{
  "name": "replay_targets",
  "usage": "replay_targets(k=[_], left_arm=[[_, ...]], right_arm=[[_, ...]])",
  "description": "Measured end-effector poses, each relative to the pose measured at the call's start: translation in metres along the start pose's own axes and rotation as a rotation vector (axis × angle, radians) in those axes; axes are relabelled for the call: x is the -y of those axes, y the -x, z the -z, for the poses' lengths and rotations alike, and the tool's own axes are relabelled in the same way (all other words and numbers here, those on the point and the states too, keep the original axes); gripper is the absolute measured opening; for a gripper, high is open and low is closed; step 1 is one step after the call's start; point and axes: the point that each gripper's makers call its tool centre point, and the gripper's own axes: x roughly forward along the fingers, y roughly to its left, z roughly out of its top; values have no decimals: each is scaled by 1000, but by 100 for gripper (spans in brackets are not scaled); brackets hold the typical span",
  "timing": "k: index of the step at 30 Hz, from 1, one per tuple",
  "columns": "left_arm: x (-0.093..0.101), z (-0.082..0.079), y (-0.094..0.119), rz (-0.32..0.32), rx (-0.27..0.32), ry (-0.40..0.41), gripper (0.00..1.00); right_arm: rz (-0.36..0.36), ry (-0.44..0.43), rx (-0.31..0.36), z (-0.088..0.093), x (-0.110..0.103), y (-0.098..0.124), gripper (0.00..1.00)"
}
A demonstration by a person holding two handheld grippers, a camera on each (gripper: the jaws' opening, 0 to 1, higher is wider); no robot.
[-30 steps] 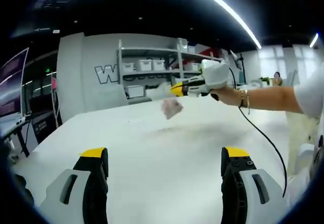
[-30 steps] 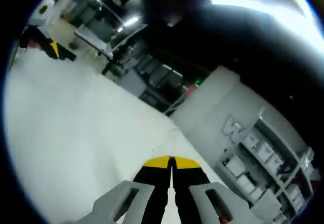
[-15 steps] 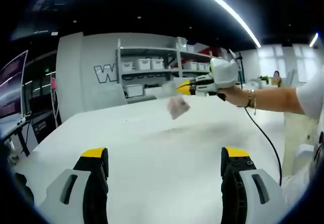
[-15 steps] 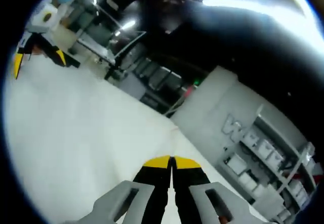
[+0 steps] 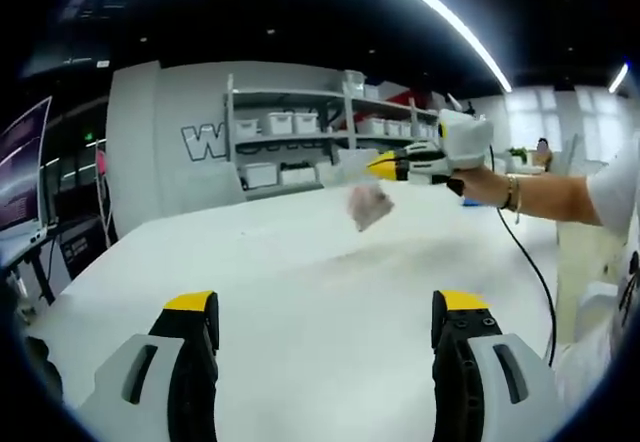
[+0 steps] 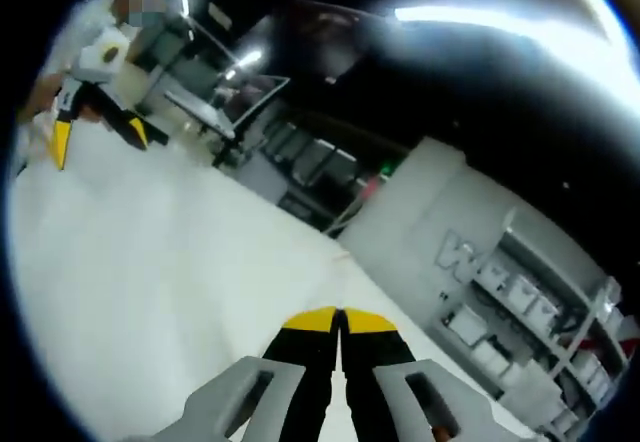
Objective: Open the resealable bag by pulling the two sides of the seal apart until the entire bag opening is separated and visibly accessible.
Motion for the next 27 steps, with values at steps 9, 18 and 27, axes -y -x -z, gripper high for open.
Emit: replay_targets(k=[9, 18, 27], left_arm=[[-1, 2, 1, -3, 1, 10, 87], [5, 6, 0, 9, -1, 17, 86], [5, 2, 5, 6, 10, 20, 83]], right_arm=[[9, -27, 16, -1, -2, 20, 0], [-8, -69, 50, -8, -16, 47, 0], [-22, -107, 85, -17, -29, 73, 0]])
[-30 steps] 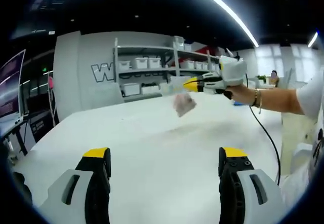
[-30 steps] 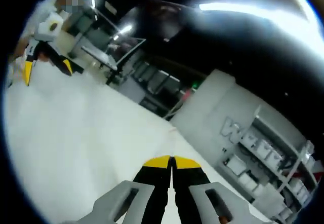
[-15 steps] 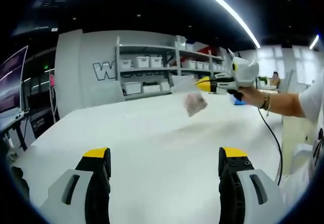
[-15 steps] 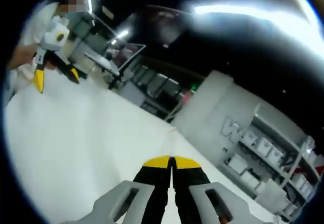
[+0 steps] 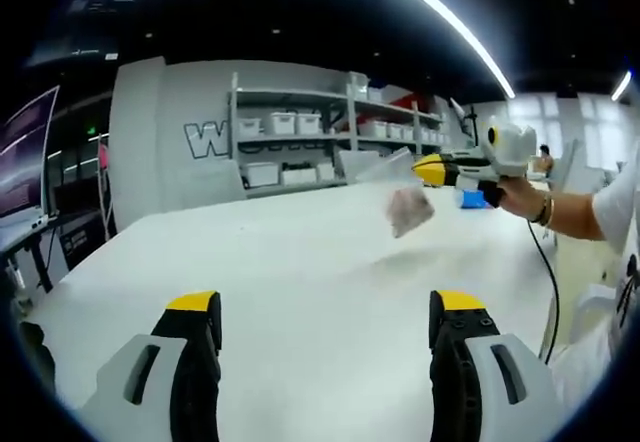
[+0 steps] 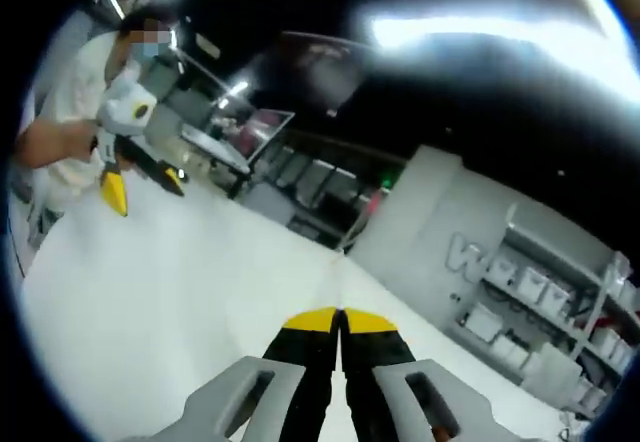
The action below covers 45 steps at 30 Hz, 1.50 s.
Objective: Open the resealable bag by pulling the two sides of the seal apart until the entire bag opening is separated and visibly accessible.
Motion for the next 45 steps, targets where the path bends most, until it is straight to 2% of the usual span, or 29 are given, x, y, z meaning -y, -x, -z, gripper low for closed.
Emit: replay_targets(k=[10, 16, 23, 28, 31, 35, 45], left_arm=[[7, 1, 0, 29, -6, -8, 80], [13, 1, 1, 50, -13, -27, 78], [25, 6, 3, 81, -23, -38, 76], [39, 13, 4, 118, -40, -47, 74], [44, 10, 7, 130, -32, -60, 74], [51, 9, 11, 145, -25, -72, 74], [58, 14, 19, 166, -45, -94, 73]], right_arm=[[-25, -41, 22, -6, -22, 24, 0], [-41, -54, 49, -17, -37, 39, 0], [-54, -15, 57, -19, -57, 53, 0], [-49, 33, 69, -24, -63, 60, 0], [-53, 58, 75, -27, -66, 61, 0], [-84, 96, 87, -31, -78, 62, 0], [-179, 108, 141, -45, -115, 60, 0]])
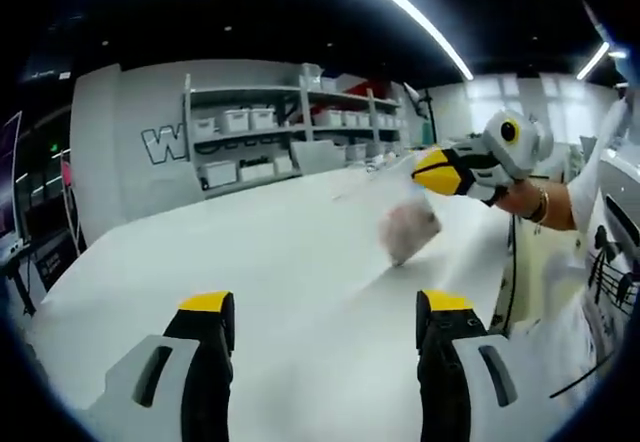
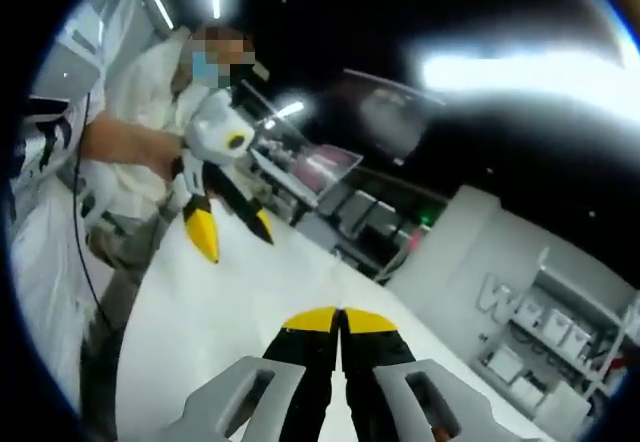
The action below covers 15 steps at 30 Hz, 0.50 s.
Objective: Open the resealable bag by pulling the two sides of the seal apart until the entire bag opening is separated and visibly accessible.
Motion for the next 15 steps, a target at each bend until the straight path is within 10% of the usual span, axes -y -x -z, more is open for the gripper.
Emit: replay_targets(k=[15], left_arm=[[8, 2, 16, -2, 11, -52, 64]], right_arm=[[-139, 1, 35, -11, -52, -16, 0]])
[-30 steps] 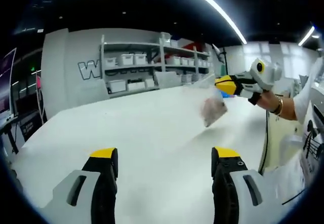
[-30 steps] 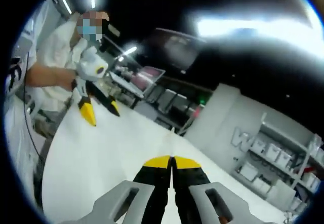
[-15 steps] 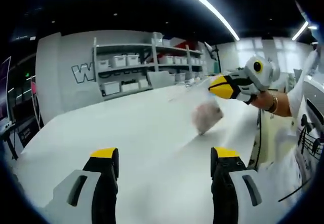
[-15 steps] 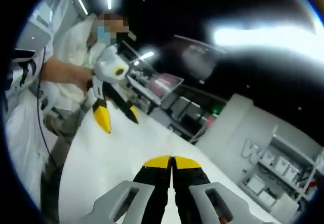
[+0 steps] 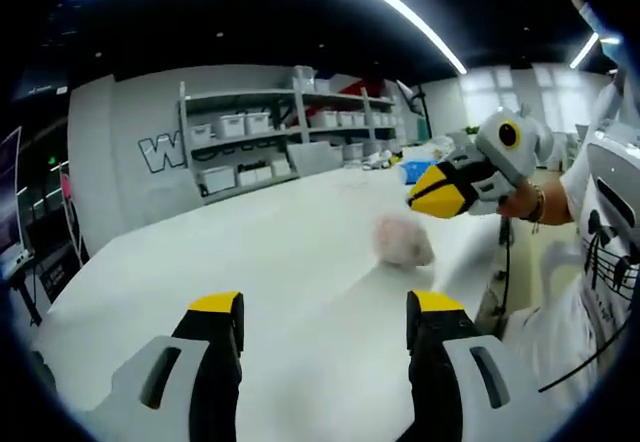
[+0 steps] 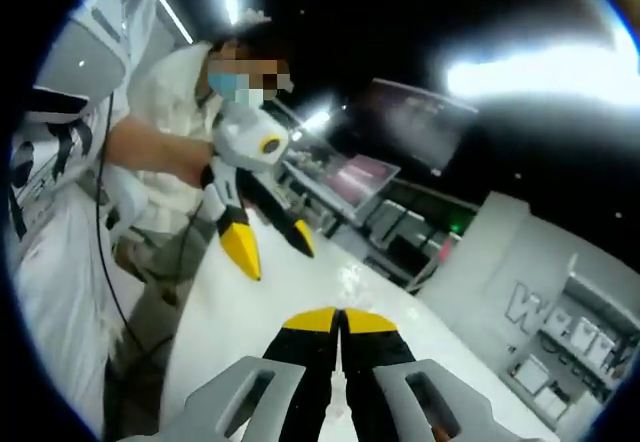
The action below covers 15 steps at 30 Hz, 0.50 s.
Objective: Open the resealable bag by pulling the two sides of the seal apart until the entire bag opening is separated and visibly accessible.
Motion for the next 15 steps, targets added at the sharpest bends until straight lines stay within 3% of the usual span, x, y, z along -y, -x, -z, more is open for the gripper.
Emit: replay_targets(k=[8, 15], left_arm=[[5, 5, 6, -12, -7, -66, 59], [13, 12, 6, 2, -20, -122, 52]], right_arm=[[-95, 60, -18, 2, -27, -9, 0], [-133, 39, -28, 6, -39, -9, 0]])
